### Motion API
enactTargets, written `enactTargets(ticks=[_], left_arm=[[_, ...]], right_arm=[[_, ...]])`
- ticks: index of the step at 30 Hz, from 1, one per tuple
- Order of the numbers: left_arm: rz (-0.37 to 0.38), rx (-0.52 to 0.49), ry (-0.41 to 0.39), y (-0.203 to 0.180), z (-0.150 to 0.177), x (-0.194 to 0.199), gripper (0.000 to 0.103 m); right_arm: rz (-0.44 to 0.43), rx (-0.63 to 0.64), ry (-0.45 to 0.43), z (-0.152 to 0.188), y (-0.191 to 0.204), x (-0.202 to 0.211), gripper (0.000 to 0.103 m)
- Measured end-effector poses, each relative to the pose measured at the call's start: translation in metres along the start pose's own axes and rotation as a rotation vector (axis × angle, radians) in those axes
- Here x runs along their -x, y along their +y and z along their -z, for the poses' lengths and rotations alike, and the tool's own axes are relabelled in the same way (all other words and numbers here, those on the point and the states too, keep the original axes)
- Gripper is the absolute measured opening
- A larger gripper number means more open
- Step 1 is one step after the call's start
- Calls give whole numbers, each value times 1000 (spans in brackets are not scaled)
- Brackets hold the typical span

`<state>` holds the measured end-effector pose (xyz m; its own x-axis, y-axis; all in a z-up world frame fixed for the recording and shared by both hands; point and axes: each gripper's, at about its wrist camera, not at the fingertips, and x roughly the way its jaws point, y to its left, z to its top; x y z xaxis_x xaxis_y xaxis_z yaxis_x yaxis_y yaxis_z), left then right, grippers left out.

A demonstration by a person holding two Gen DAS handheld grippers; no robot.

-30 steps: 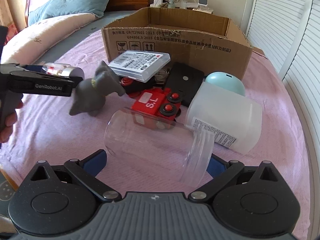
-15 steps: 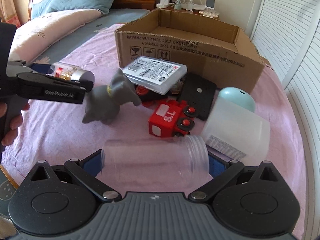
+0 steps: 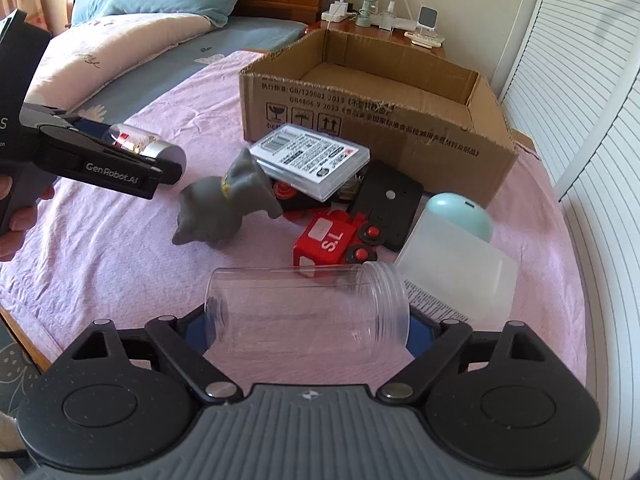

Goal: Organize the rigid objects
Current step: 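Carry both into the cardboard box and open both tools to release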

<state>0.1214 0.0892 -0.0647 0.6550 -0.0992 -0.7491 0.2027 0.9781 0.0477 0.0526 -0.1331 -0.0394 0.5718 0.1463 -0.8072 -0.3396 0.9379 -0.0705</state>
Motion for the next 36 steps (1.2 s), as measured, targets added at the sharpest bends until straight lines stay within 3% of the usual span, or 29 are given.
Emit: enactTargets(ticks=[6, 14, 20, 25, 31, 36], left_arm=[[9, -97, -12, -1, -22, 28, 95], [113, -150, -85, -26, -94, 40, 95], [134, -200, -125, -58, -155, 5, 95], [101, -178, -84, -72, -191, -46, 95], [43, -178, -101, -77, -207, -80, 97], [51, -152, -100, -68, -206, -76, 97]], right_arm=[[-53, 13, -41, -16, -21, 21, 93], [-56, -24, -151, -58, -63, 36, 93], [-35, -69, -208, -88, -94, 24, 93], [-27, -89, -203, -103, -114, 8, 93], [-13, -98, -193, -108, -127, -3, 93], [-8, -102, -185, -109, -128, -4, 93]])
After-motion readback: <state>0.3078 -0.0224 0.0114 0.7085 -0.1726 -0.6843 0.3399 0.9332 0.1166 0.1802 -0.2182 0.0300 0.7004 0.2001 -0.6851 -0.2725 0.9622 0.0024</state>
